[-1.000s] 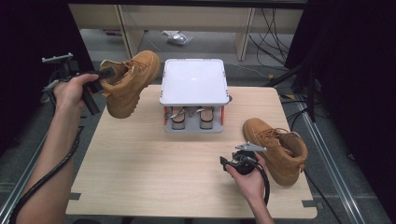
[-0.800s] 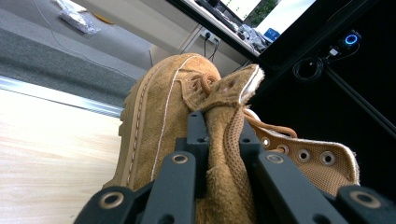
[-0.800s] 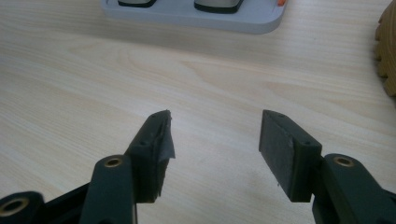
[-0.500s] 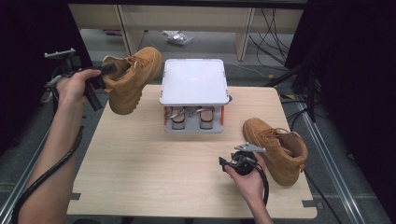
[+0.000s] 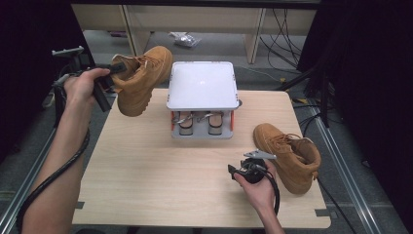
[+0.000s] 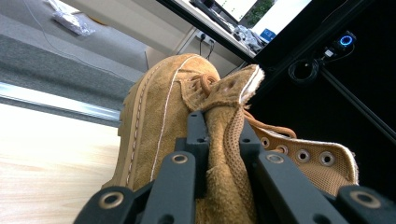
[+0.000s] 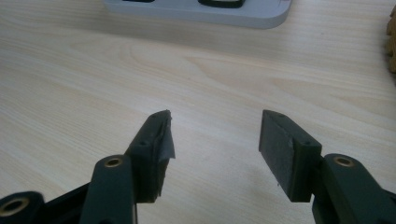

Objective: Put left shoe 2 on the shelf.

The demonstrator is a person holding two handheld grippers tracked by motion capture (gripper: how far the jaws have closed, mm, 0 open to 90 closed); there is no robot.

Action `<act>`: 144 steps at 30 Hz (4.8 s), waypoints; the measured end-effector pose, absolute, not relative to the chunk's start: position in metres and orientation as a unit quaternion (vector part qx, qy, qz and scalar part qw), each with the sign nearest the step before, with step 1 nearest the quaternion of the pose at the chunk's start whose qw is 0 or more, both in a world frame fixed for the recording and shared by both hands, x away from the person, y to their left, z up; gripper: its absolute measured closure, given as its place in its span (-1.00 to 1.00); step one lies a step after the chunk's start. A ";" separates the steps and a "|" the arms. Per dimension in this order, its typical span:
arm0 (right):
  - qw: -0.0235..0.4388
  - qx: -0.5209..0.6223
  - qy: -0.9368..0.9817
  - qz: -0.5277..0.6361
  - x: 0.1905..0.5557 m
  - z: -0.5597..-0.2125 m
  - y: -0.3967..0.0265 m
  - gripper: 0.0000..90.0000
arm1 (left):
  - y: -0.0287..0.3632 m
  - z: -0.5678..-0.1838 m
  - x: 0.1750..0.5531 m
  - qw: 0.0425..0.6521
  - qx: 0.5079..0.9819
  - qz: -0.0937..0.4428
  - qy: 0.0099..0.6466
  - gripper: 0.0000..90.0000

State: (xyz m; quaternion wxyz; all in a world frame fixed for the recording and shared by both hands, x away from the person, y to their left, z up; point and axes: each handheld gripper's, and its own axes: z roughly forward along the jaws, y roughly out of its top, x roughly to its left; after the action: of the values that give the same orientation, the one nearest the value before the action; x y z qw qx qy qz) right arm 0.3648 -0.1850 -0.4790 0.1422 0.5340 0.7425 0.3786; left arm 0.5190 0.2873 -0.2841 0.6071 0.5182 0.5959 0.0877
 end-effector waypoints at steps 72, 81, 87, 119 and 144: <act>0.136 0.534 0.744 0.378 0.364 -0.485 -0.185 0.01 | 0.216 -0.271 0.557 0.600 0.545 0.056 0.583 0.79; 0.138 0.531 0.745 0.379 0.365 -0.485 -0.186 0.01 | 0.209 -0.268 0.560 0.599 0.548 0.055 0.582 0.79; 0.138 0.534 0.744 0.377 0.364 -0.485 -0.186 0.01 | 0.202 -0.266 0.562 0.601 0.549 0.054 0.578 0.79; 0.127 0.542 0.742 0.374 0.364 -0.487 -0.185 0.00 | 0.174 -0.272 0.573 0.591 0.559 0.046 0.579 0.78; 0.132 0.541 0.745 0.367 0.364 -0.488 -0.188 0.00 | 0.167 -0.284 0.583 0.587 0.550 0.054 0.591 0.70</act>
State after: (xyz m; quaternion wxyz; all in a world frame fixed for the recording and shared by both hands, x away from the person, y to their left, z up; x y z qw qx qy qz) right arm 0.3644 -0.1881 -0.4877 0.1325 0.5412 0.7449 0.3669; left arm 0.5826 0.1673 -0.2843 0.5868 0.5504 0.5915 0.0542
